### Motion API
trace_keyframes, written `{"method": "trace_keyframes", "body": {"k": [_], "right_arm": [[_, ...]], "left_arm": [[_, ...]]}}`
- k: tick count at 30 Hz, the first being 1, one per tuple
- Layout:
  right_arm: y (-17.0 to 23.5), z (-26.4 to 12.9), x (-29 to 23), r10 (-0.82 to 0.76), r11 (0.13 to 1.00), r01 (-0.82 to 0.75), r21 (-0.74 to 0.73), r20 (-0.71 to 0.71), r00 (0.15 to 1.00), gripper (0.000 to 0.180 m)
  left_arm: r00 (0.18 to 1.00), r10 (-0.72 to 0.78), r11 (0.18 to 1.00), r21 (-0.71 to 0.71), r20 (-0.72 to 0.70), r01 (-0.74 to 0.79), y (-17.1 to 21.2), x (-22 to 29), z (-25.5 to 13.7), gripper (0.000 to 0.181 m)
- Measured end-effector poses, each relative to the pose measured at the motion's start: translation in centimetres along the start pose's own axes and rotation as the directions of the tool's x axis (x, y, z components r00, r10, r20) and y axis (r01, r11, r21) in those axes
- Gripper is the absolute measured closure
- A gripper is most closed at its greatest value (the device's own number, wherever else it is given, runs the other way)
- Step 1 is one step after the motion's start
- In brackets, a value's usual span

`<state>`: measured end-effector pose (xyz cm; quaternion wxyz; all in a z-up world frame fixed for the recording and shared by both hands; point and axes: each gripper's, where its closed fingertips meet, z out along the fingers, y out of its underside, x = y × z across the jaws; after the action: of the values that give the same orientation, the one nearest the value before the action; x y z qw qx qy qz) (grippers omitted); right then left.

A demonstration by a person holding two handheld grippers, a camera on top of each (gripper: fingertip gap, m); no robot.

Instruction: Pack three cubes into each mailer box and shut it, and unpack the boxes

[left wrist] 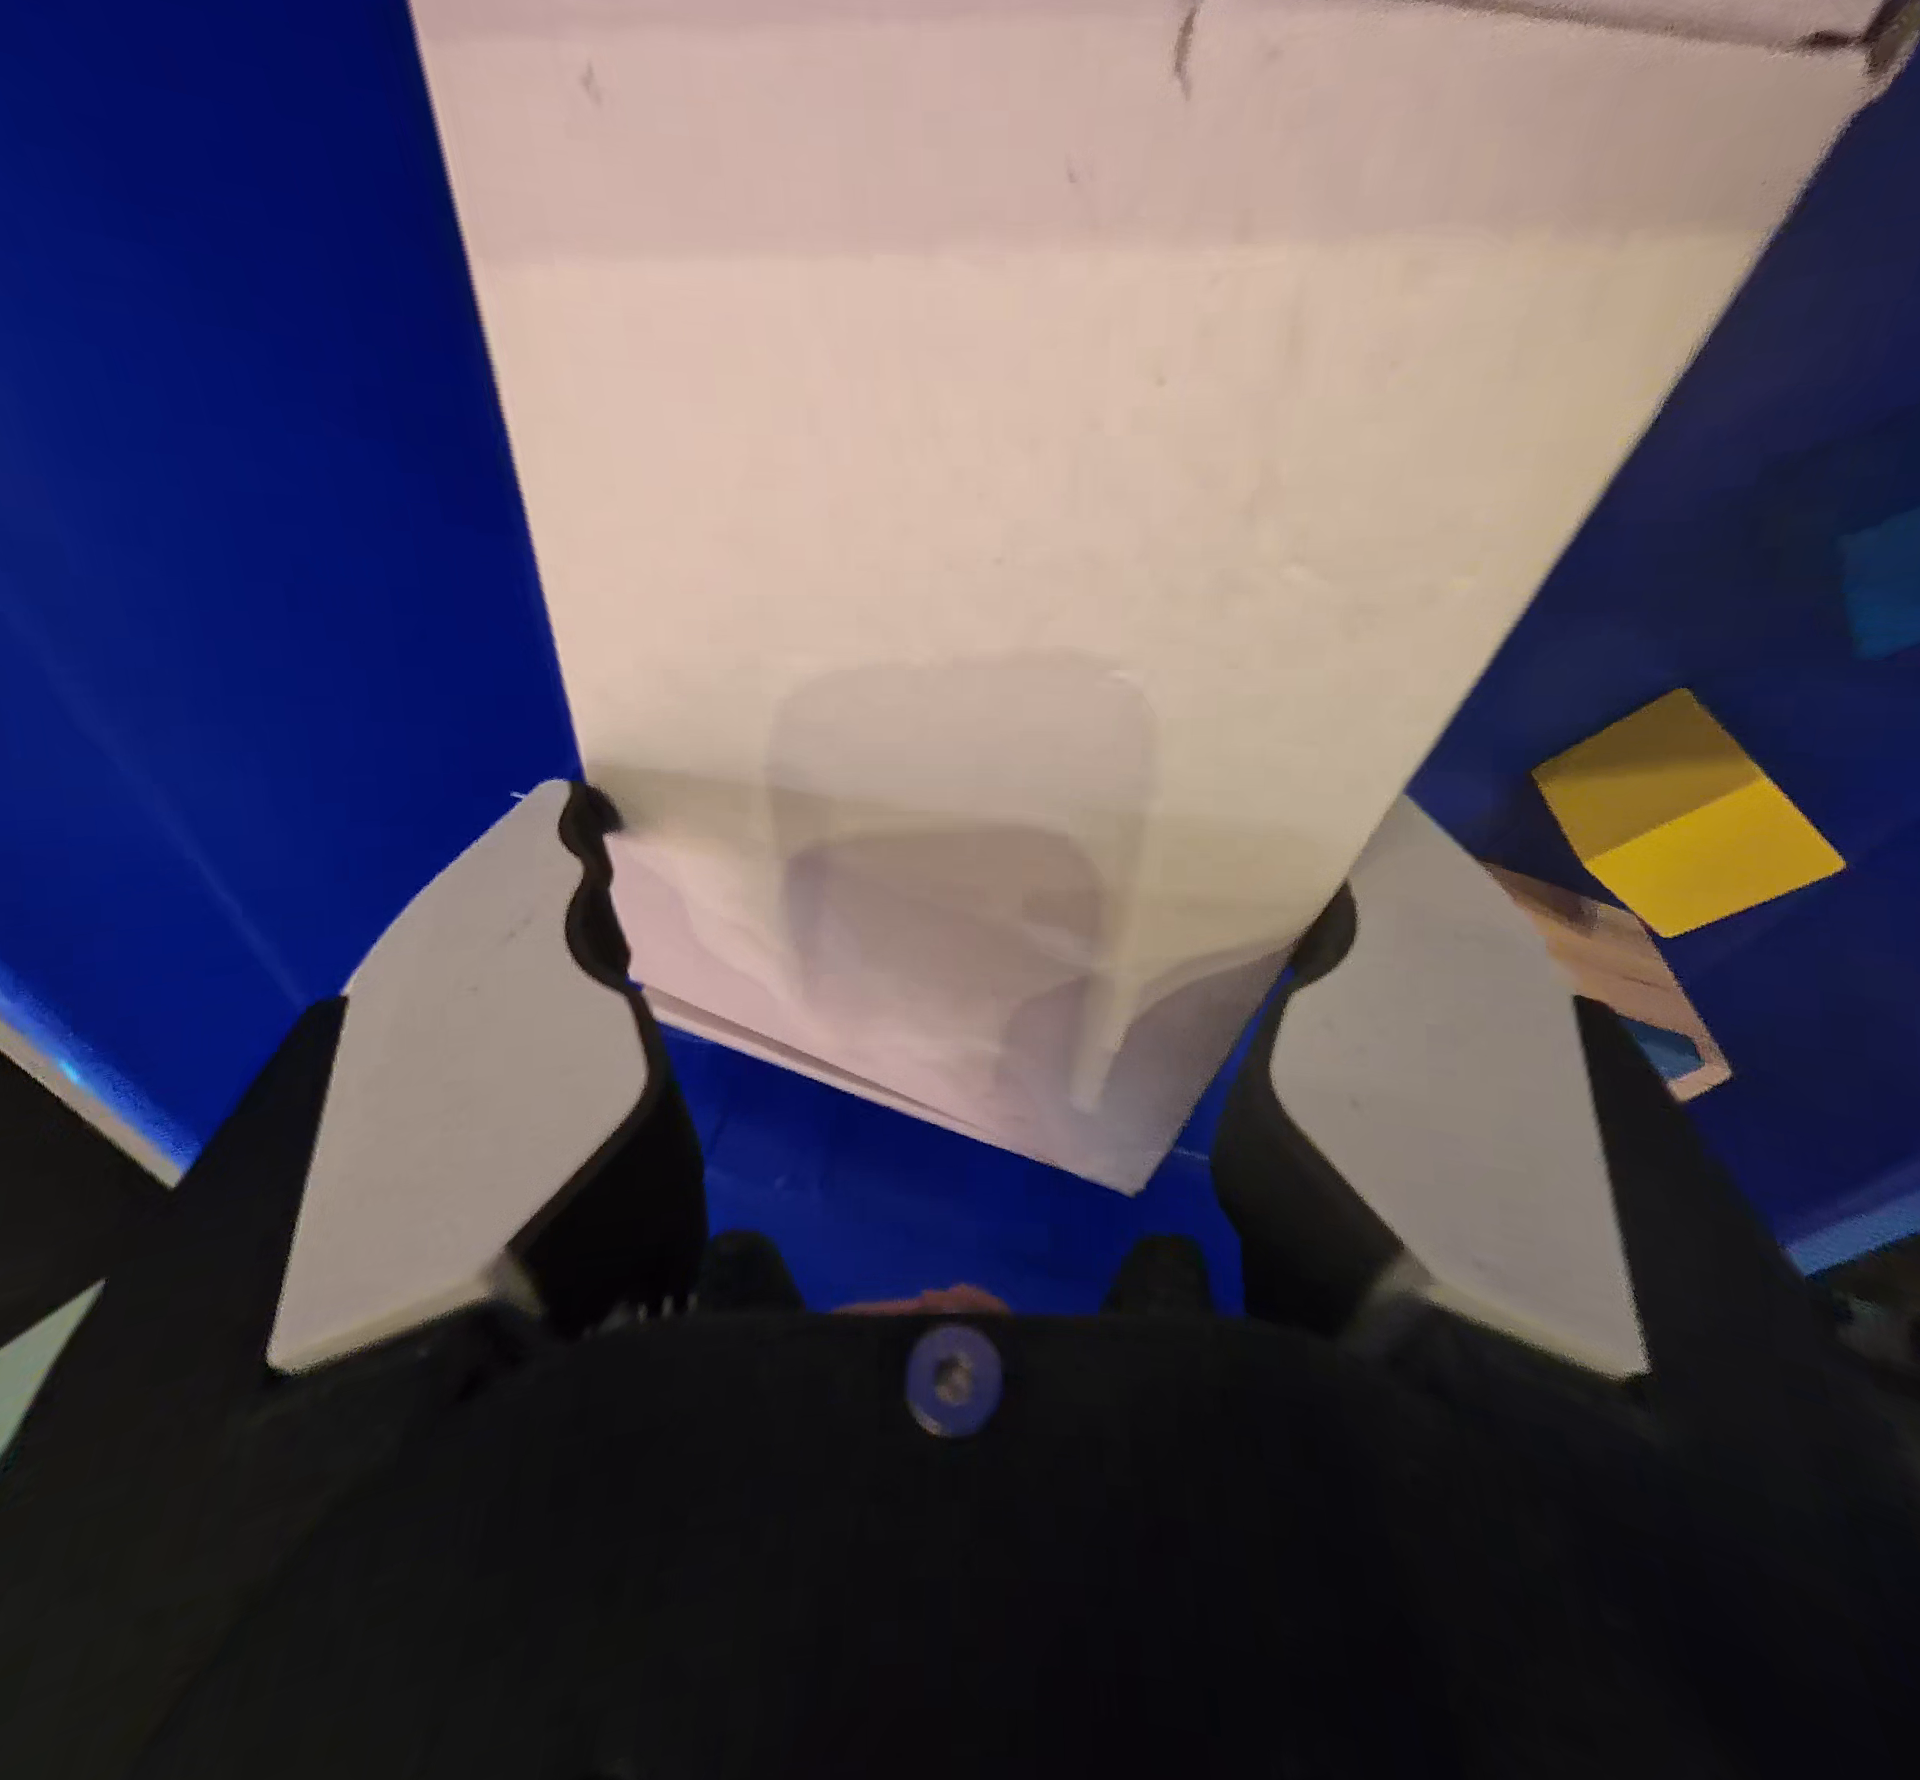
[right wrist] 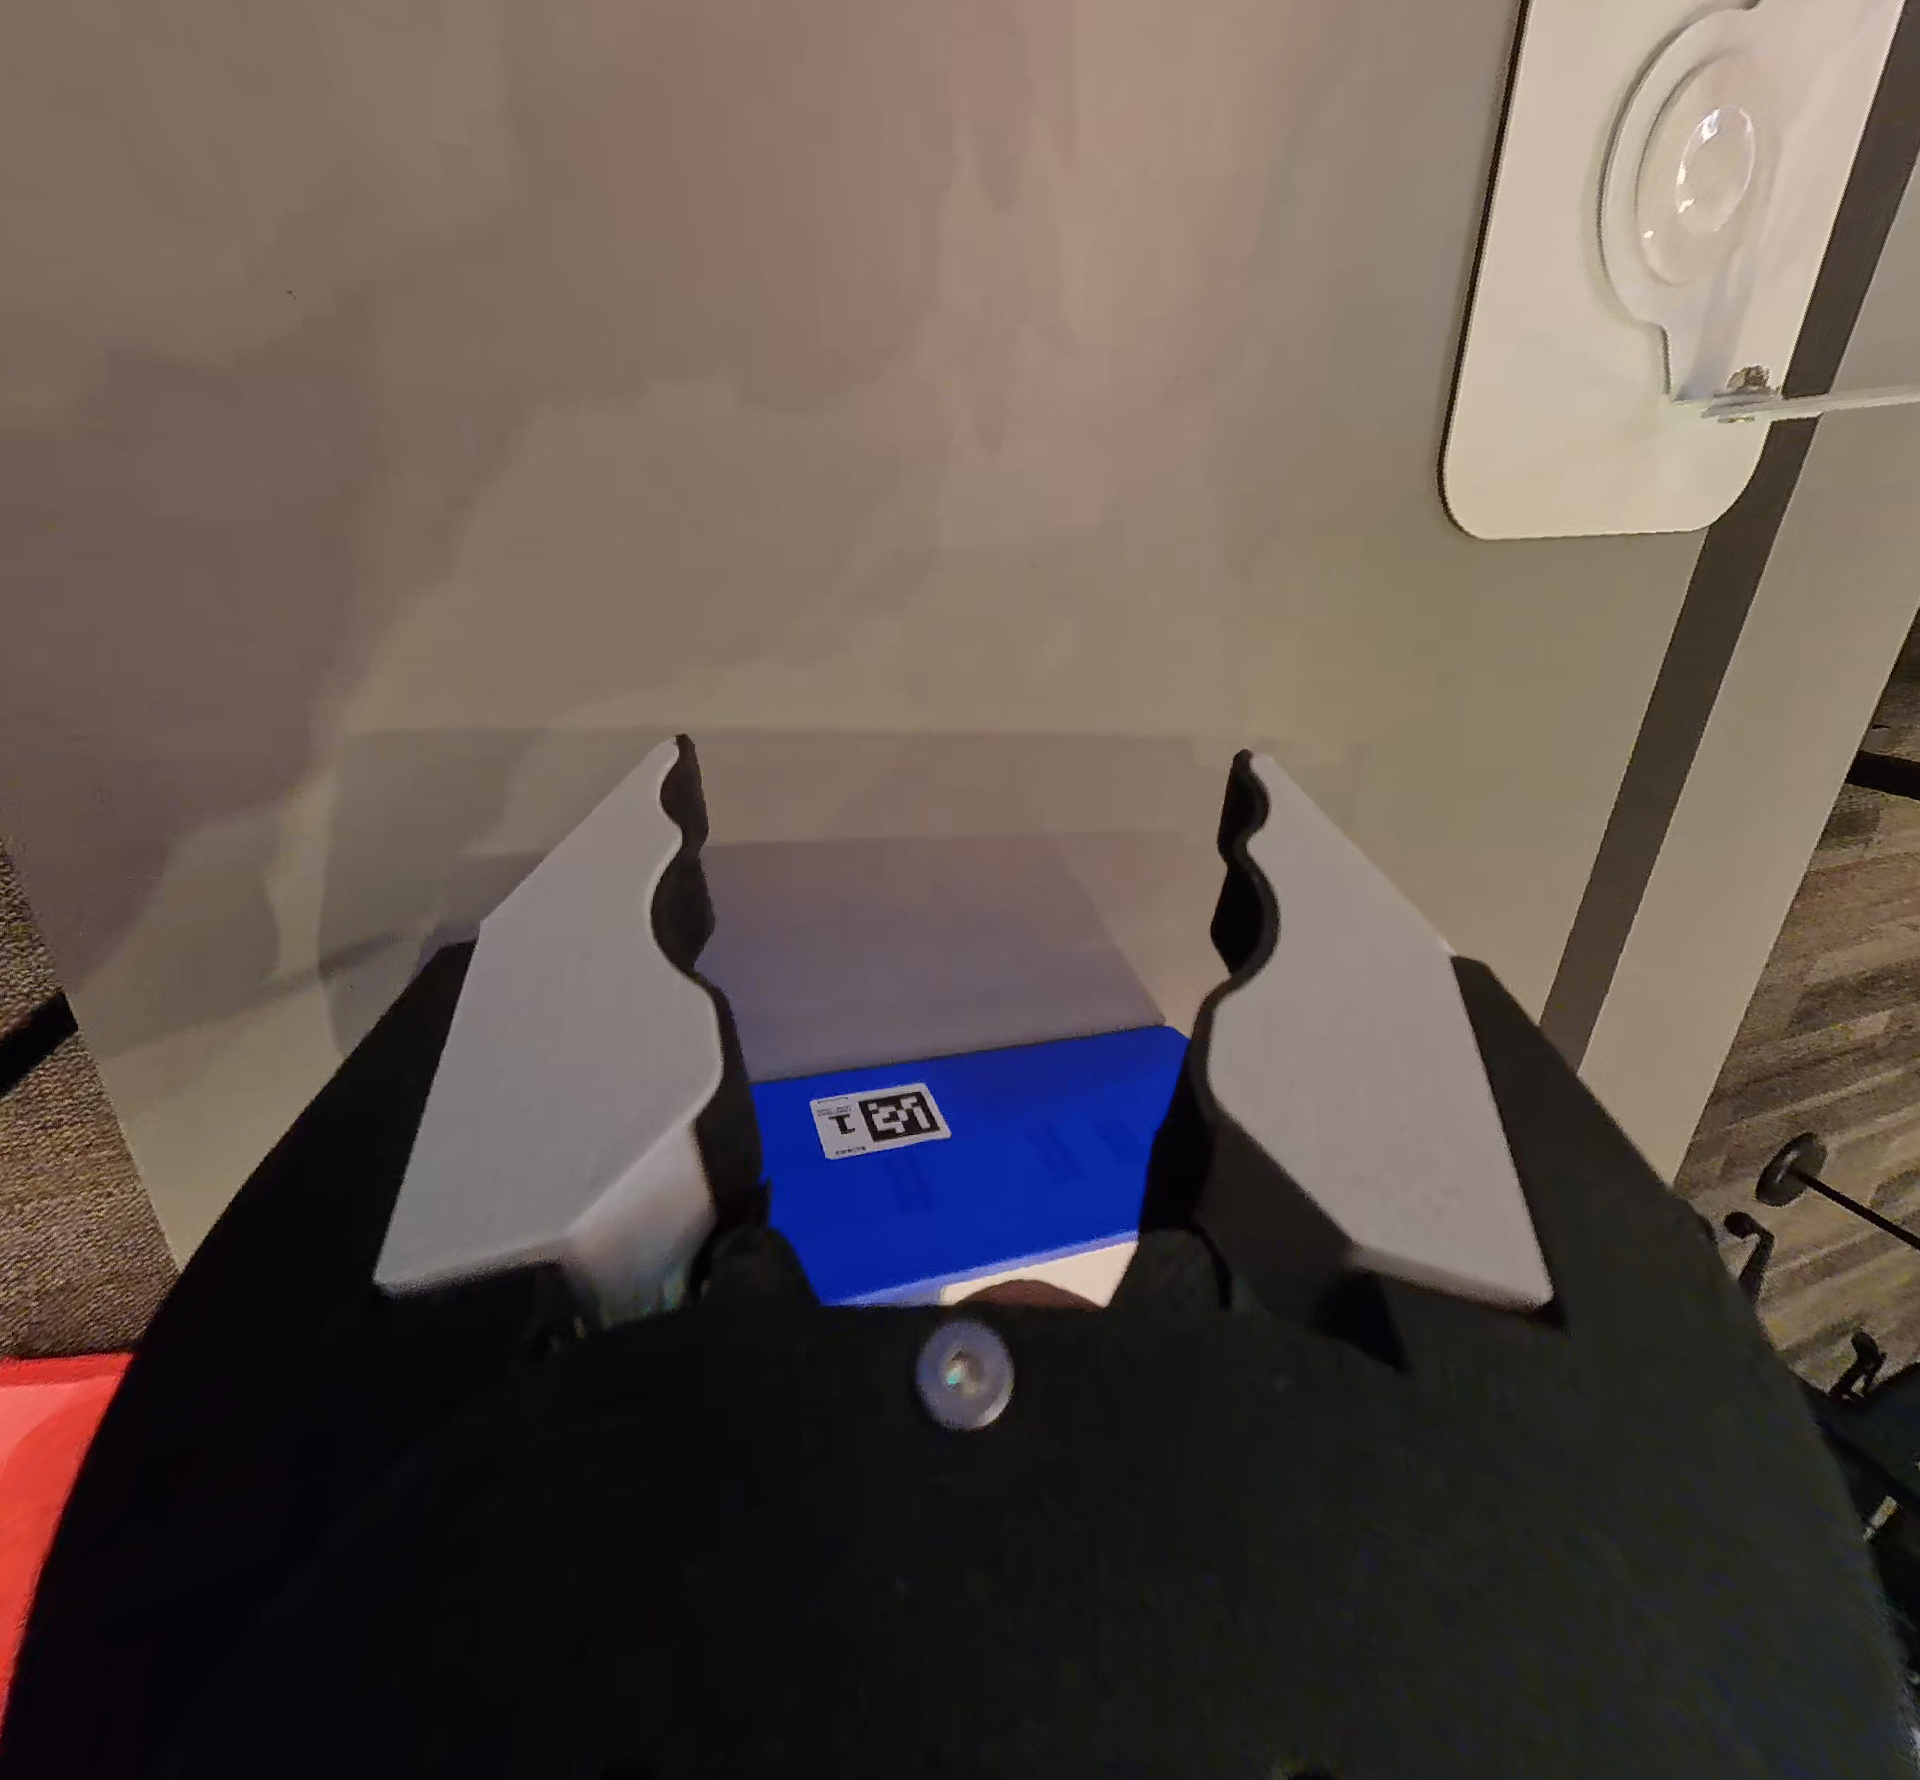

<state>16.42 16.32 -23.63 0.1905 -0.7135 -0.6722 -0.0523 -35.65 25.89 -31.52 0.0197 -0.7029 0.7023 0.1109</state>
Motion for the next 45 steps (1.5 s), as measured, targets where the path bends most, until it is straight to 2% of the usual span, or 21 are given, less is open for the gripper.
{"method": "trace_keyframes", "body": {"k": [14,19,24,29,33,39,43,45], "right_arm": [[-6.0,-1.4,0.3,-0.051,0.990,0.065,0.125,-0.118,0.992,0.080],[-8.7,-2.4,0.5,-0.062,0.976,0.100,0.192,-0.195,0.979,0.077],[-11.6,-3.5,1.0,-0.089,0.961,0.167,0.221,-0.325,0.941,0.073],[-14.5,-5.0,1.0,-0.096,0.941,0.222,0.256,-0.430,0.898,0.071],[-15.8,-5.3,0.8,-0.120,0.936,0.269,0.228,-0.511,0.851,0.070],[-15.3,-2.7,0.3,-0.167,0.948,0.293,0.126,-0.586,0.793,0.075],[-13.7,0.5,0.0,-0.229,0.953,0.302,0.020,-0.606,0.762,0.080],[-12.6,2.2,0.2,-0.254,0.956,0.292,-0.038,-0.609,0.752,0.090]], "left_arm": [[0.983,-0.183,0.976,0.118,-0.031,0.186,1.1,-0.4,-4.3,0.056],[0.977,-0.211,0.965,0.153,-0.032,0.213,0.3,-1.3,-7.3,0.056],[0.981,-0.196,0.964,0.185,-0.004,0.193,-1.8,-2.4,-12.0,0.056],[0.990,-0.143,0.965,0.225,0.023,0.134,-7.2,-3.0,-16.7,0.056],[0.998,-0.067,0.971,0.229,-0.005,0.066,-14.2,-2.3,-17.5,0.056],[0.989,0.015,0.964,0.265,-0.144,0.024,-26.0,0.5,-14.3,0.056],[0.963,0.048,0.969,0.247,-0.267,0.020,-31.3,2.7,-11.0,0.057],[0.949,0.036,0.971,0.236,-0.312,0.040,-33.0,3.3,-9.7,0.057]]}}
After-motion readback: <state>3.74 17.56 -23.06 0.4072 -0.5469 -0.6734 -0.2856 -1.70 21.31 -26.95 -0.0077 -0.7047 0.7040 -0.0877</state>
